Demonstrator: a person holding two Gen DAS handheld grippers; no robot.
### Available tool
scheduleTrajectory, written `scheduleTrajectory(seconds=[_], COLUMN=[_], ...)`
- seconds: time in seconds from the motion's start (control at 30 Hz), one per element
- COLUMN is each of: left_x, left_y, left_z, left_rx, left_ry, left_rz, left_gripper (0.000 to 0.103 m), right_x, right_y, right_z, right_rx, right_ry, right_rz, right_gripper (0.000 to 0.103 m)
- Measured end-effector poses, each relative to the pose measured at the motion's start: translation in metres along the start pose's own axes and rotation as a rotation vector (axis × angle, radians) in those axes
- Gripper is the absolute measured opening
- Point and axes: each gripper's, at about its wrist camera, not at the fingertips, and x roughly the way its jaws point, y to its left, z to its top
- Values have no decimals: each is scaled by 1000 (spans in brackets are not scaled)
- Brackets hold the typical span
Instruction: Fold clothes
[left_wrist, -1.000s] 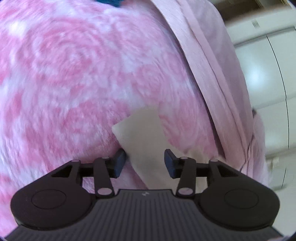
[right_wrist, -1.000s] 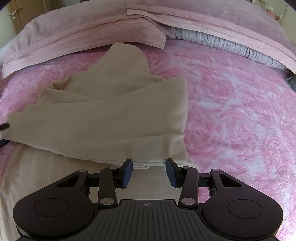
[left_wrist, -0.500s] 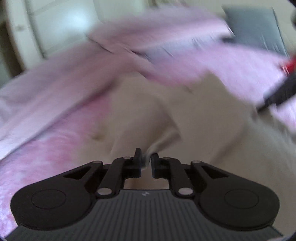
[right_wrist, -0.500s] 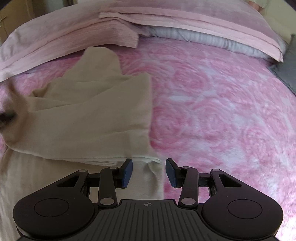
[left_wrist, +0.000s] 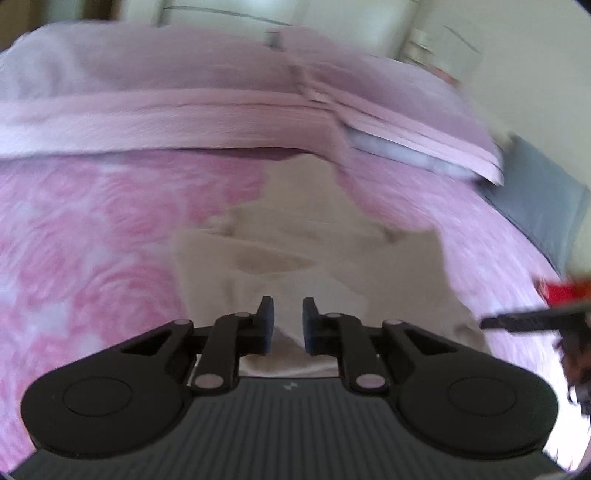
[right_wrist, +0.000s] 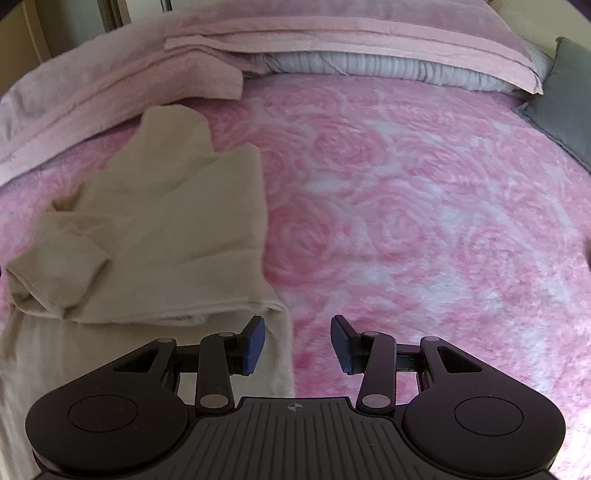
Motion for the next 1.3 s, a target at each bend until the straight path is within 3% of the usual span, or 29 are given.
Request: scheduleTrajectory(seconds=[0.1, 0.2, 0.27, 0.3, 0.43, 0.5, 0.6, 0.63, 0.7, 0.77, 0.8, 0.93, 1.07, 1.2, 1.3], left_x=[-6, -7, -4, -1, 17, 26, 35, 41, 49, 46, 42, 10, -6, 40, 85], left_y=[6, 0, -6, -10, -32, -45, -61, -64, -66, -67, -66, -54, -42, -36, -25], left_z=[-1, -6, -11, -13, -18, -27, -57, -70, -91, -94, -88, -42, -2, 11, 1], left_rx=[-17, 66, 135, 185, 439, 597, 874, 956, 1026, 1024, 987, 713, 480, 387, 345], left_ry=[-2, 28, 49, 46, 11, -18, -66, -37, 26, 29, 34, 18, -49, -29, 88], left_rz=[25, 42, 55, 70, 133, 178, 297, 322, 317, 317, 305, 205, 133, 113, 155], left_gripper=[11, 14, 21, 26, 27, 4, 2, 2, 2, 5, 12, 15, 14, 11, 11], right_x=[0, 6, 13, 15, 19, 21, 28, 32, 41, 43, 40, 20, 6, 21, 48], right_y=[4, 6, 10, 12, 22, 24, 22, 19, 11, 4, 2, 5, 18, 30, 28], right_z=[3, 6, 7, 8, 11, 13, 12, 10, 7, 7, 7, 16, 32, 50, 61], right_rx=[54, 160, 215, 231, 237, 225, 220, 232, 266, 303, 308, 220, 80, -39, -77], right_ry=[-2, 30, 59, 68, 74, 76, 74, 88, 132, 148, 147, 104, 5, -91, -116], right_rz=[94, 212, 242, 248, 248, 243, 211, 192, 147, 145, 147, 130, 113, 92, 90], right_gripper=[43, 43, 43, 43, 43, 43, 43, 43, 43, 43, 43, 43, 43, 43, 33])
